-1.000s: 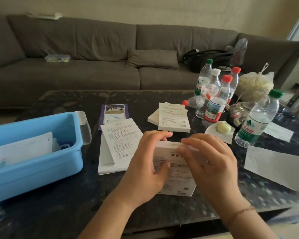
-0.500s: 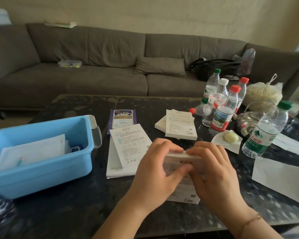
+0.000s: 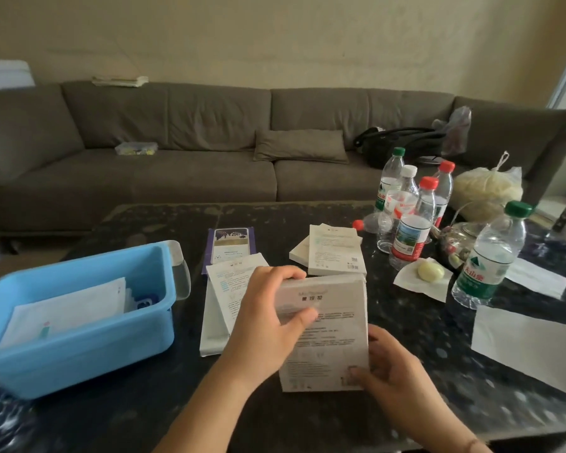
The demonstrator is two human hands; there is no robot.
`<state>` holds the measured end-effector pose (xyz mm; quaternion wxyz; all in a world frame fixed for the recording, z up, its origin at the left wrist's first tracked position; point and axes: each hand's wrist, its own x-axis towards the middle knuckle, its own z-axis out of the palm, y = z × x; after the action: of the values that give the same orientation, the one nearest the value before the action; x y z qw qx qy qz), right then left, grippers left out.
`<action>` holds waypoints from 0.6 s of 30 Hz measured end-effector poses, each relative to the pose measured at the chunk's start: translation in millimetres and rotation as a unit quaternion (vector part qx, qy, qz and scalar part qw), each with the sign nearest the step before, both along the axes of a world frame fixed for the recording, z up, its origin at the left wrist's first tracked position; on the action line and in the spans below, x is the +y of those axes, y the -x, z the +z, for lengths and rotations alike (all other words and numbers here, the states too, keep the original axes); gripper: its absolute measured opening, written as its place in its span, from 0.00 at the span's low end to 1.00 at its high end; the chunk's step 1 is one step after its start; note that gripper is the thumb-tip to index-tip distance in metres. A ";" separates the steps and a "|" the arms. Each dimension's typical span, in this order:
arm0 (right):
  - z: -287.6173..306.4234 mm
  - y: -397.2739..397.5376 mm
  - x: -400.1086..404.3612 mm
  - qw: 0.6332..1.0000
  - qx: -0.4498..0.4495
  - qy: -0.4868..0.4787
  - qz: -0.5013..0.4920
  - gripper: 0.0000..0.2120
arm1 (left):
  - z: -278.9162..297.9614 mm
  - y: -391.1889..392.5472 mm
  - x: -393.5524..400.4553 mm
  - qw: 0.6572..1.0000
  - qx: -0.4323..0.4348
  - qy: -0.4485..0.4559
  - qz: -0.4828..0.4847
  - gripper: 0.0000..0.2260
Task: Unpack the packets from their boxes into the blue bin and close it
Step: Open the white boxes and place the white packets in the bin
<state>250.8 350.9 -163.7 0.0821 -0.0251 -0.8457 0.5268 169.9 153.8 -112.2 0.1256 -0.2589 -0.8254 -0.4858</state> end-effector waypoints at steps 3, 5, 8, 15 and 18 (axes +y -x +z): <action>13.1 8.1 -5.5 0.994 0.072 0.042 -0.071 0.20 | -1.4 9.5 -14.2 0.997 0.020 -0.003 0.075 0.36; 25.6 21.2 -14.7 0.970 0.196 -0.048 -0.133 0.20 | 4.0 15.1 -23.2 0.990 -0.006 -0.069 0.119 0.36; 23.0 56.1 -40.0 0.908 0.331 -0.216 -0.138 0.19 | 10.0 15.3 -27.0 0.965 -0.087 -0.181 0.167 0.30; -23.2 119.5 -72.7 0.874 0.342 -0.345 -0.027 0.10 | -20.5 16.2 -28.3 0.943 -0.143 0.234 0.189 0.36; -31.0 121.9 -67.6 0.898 0.288 -0.331 0.031 0.15 | -19.3 26.2 -23.1 0.902 -0.193 0.357 0.144 0.33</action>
<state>128.9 283.3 -194.6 0.3091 0.1823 -0.9112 0.2025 143.7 130.7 -131.5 -0.0689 -0.0659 -0.9799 -0.1753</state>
